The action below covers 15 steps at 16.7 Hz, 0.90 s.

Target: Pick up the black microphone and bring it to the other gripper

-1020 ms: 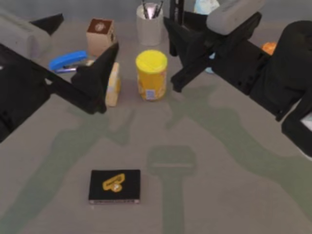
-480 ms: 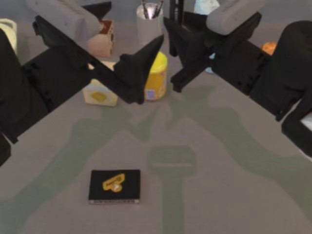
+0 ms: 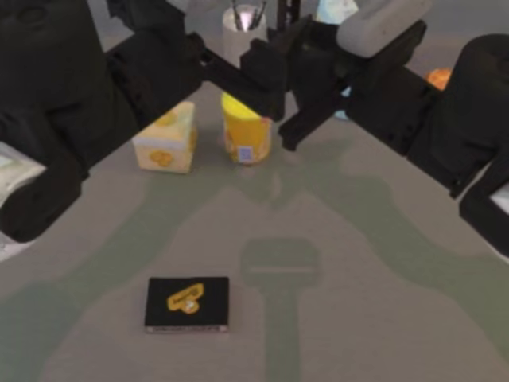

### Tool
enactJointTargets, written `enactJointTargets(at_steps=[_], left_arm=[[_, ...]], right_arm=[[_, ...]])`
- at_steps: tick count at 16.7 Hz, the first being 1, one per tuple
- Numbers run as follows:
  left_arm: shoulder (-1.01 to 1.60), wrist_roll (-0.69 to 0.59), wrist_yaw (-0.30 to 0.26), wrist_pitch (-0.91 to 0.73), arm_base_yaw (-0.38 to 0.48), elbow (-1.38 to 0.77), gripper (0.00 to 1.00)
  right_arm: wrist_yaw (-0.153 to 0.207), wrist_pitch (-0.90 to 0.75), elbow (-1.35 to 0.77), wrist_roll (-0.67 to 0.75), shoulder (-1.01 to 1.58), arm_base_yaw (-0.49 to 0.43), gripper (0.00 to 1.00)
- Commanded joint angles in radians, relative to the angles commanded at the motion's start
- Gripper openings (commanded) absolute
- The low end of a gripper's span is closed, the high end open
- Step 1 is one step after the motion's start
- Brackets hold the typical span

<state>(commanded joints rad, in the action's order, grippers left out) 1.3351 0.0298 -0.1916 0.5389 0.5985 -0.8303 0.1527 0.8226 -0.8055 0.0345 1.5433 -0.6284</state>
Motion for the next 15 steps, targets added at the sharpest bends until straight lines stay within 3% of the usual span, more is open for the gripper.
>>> enactJointTargets(at_steps=[4, 9, 15], left_arm=[[0.166, 0.001, 0.026, 0.037, 0.029, -0.126, 1.0], [0.189, 0.002, 0.03, 0.042, 0.034, -0.147, 1.0], [0.189, 0.002, 0.03, 0.042, 0.034, -0.147, 0.55]], right_arm=[[0.0, 0.0, 0.0, 0.0, 0.0, 0.0, 0.0], [0.0, 0.0, 0.0, 0.0, 0.0, 0.0, 0.0], [0.0, 0.0, 0.0, 0.0, 0.0, 0.0, 0.0]])
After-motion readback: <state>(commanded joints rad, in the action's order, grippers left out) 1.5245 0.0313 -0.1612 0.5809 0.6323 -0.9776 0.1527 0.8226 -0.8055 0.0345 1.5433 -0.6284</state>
